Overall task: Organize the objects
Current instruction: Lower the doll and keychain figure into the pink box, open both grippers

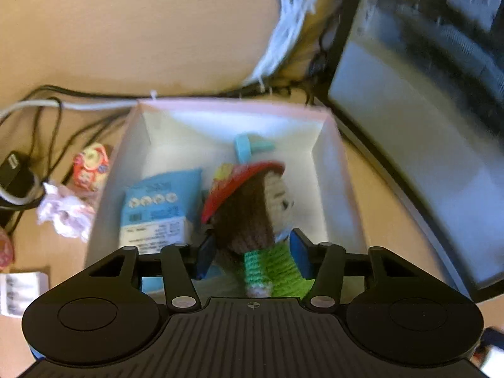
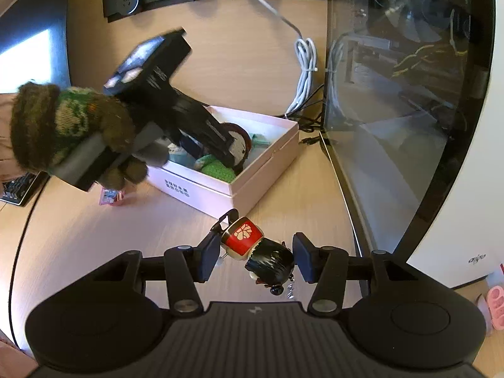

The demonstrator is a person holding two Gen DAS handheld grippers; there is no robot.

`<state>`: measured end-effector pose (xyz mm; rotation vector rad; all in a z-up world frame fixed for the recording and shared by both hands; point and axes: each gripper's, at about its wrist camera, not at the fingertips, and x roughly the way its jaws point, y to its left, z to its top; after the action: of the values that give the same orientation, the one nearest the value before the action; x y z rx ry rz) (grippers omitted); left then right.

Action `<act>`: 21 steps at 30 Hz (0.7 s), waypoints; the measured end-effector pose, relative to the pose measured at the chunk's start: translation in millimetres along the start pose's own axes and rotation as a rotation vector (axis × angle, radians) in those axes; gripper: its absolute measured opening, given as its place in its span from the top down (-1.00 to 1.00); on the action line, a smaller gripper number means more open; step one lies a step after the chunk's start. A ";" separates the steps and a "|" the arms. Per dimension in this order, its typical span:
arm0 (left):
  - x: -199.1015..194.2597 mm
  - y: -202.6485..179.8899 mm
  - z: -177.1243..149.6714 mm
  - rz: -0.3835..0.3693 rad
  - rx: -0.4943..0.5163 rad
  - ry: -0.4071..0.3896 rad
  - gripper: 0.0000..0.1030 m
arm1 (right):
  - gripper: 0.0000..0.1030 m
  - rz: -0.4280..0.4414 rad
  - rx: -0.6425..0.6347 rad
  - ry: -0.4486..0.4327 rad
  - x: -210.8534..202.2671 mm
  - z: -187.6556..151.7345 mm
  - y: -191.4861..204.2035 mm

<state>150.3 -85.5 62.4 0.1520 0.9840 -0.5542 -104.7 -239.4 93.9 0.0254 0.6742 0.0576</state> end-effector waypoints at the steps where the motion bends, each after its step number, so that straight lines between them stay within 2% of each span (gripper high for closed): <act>1: -8.4 4.4 1.8 -0.018 -0.015 -0.012 -0.07 | 0.02 0.001 0.002 0.004 0.3 0.3 -0.2; 5: -44.8 19.1 5.5 -0.021 -0.030 -0.084 -0.07 | 0.02 0.002 -0.004 0.010 5.8 4.1 2.2; 8: -74.8 35.1 -4.2 -0.030 -0.096 -0.152 -0.07 | 0.02 0.013 -0.009 -0.010 7.3 14.7 6.2; 12: -111.3 58.5 -42.2 -0.049 -0.200 -0.239 -0.07 | 0.02 0.037 0.024 -0.067 18.0 53.6 7.1; 15: -126.1 67.4 -75.0 -0.023 -0.235 -0.270 -0.07 | 0.02 0.026 0.070 -0.137 38.2 95.1 6.4; 17: -133.2 72.9 -99.1 0.020 -0.254 -0.272 -0.07 | -0.02 0.020 0.123 -0.169 57.9 122.4 2.9; 18: -135.0 78.0 -109.7 0.036 -0.267 -0.266 -0.07 | -0.17 0.022 0.144 -0.171 69.8 134.4 0.6; 19: -137.5 84.7 -123.2 0.052 -0.287 -0.256 -0.07 | -0.23 0.015 0.158 -0.160 82.5 144.9 -0.9; 21: -139.4 99.0 -144.9 0.069 -0.338 -0.231 -0.07 | -0.24 -0.021 0.169 -0.140 97.9 157.5 -0.7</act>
<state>32.8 104.1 84.3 -0.1755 0.8296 -0.3268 70.0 -234.9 155.9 0.1836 0.5376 -0.0216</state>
